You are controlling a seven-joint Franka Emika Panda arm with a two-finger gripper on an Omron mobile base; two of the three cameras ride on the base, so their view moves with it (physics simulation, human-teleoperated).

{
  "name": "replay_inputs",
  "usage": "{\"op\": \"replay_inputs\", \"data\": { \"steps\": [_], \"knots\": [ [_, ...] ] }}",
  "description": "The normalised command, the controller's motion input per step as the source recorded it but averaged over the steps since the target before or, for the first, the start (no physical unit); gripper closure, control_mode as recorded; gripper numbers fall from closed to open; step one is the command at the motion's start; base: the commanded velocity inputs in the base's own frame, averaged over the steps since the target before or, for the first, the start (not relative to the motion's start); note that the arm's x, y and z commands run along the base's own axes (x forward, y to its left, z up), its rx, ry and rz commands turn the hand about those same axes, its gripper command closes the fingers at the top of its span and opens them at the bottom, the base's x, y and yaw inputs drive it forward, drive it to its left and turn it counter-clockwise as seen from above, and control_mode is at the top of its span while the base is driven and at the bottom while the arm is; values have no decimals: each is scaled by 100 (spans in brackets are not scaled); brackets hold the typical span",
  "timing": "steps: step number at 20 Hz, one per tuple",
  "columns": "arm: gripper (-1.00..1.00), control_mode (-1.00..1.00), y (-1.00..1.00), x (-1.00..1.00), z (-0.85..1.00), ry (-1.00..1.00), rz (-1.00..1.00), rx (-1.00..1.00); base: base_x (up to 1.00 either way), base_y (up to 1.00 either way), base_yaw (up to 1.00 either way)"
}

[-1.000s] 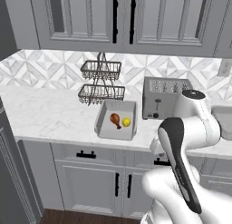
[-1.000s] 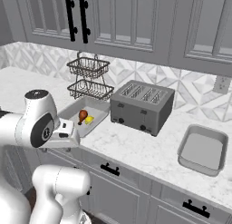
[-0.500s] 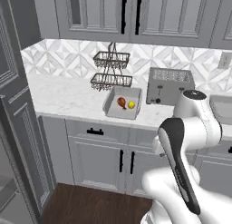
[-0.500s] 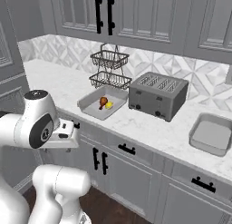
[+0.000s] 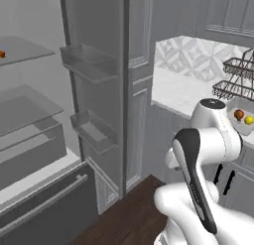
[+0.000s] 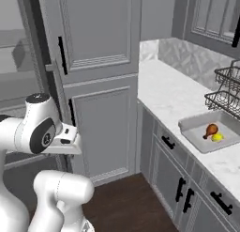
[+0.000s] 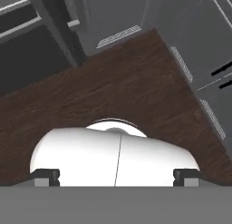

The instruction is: Place one lemon and one chicken drumstick in each tupperware on the nearby counter, to pack two identical lunches.

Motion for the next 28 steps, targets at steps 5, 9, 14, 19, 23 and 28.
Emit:
{"op": "replay_inputs", "data": {
  "steps": [5, 9, 14, 19, 23, 28],
  "knots": [
    [-100, 100, 0, 0, 0, 0, 0, 0, -23, 66, 92],
    [-100, 100, 0, 0, 0, 0, 0, 0, -18, 72, 80],
    [-100, 100, 0, 0, 0, 0, 0, 0, 50, 1, 11],
    [-100, 100, 0, 0, 0, 0, 0, 0, 100, 0, 0],
    [-100, 100, 0, 0, 0, 0, 0, 0, 100, 0, 0],
    [-100, 100, 0, 0, 0, 0, 0, 0, 89, -1, 0]
  ]
}}
